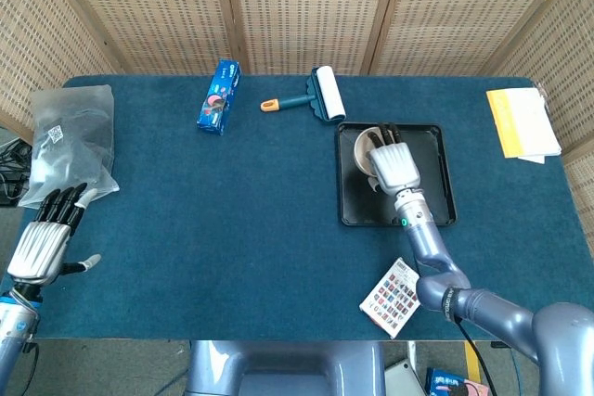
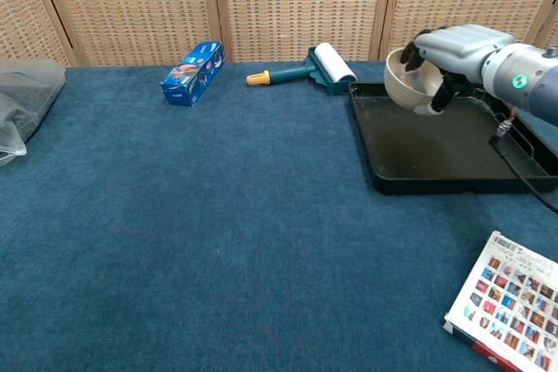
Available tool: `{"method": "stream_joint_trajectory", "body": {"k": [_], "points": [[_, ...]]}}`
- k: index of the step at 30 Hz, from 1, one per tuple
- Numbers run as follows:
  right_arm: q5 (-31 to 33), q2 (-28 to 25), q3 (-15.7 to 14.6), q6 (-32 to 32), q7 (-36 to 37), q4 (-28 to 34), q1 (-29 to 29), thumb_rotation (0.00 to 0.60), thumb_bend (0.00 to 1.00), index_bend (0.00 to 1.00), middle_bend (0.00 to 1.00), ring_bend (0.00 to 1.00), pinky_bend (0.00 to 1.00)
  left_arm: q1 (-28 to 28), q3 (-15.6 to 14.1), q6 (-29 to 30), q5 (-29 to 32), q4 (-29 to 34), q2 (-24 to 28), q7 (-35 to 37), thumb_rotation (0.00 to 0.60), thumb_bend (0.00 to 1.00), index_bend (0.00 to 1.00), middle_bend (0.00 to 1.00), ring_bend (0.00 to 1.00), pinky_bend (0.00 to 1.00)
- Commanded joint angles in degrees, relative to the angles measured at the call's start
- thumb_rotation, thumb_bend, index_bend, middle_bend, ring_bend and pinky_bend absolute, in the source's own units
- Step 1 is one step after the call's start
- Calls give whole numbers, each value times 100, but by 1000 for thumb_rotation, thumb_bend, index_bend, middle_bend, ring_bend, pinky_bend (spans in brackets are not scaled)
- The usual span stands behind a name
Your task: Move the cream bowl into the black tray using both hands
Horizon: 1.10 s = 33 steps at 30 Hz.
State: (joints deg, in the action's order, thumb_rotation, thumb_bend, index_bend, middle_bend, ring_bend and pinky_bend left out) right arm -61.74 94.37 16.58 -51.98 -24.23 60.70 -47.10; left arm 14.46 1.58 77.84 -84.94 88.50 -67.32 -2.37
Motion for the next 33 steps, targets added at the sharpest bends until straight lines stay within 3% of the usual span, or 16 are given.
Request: {"method": "stream_joint_trajectory", "body": {"k": [1, 20, 30, 33], "points": [[121, -128, -95, 83, -71, 32, 121, 600, 469, 711, 246, 1, 100, 3, -8, -8, -19, 10, -6, -24, 600, 139, 0, 0, 0, 0], [420, -37, -328, 317, -380, -162, 169, 600, 471, 705, 241, 1, 99, 4, -1, -23, -76, 34, -1, -14, 600, 138, 0, 0, 0, 0], [641, 66, -338, 409, -596, -396, 122, 600, 457, 661, 200, 0, 80, 9, -5, -52, -93, 23, -2, -1, 600, 139, 0, 0, 0, 0], [715, 70, -353, 411, -724, -436, 117, 600, 417, 607, 163, 0, 68, 6, 0, -42, -96, 25, -4, -20, 600, 138, 0, 0, 0, 0]]}}
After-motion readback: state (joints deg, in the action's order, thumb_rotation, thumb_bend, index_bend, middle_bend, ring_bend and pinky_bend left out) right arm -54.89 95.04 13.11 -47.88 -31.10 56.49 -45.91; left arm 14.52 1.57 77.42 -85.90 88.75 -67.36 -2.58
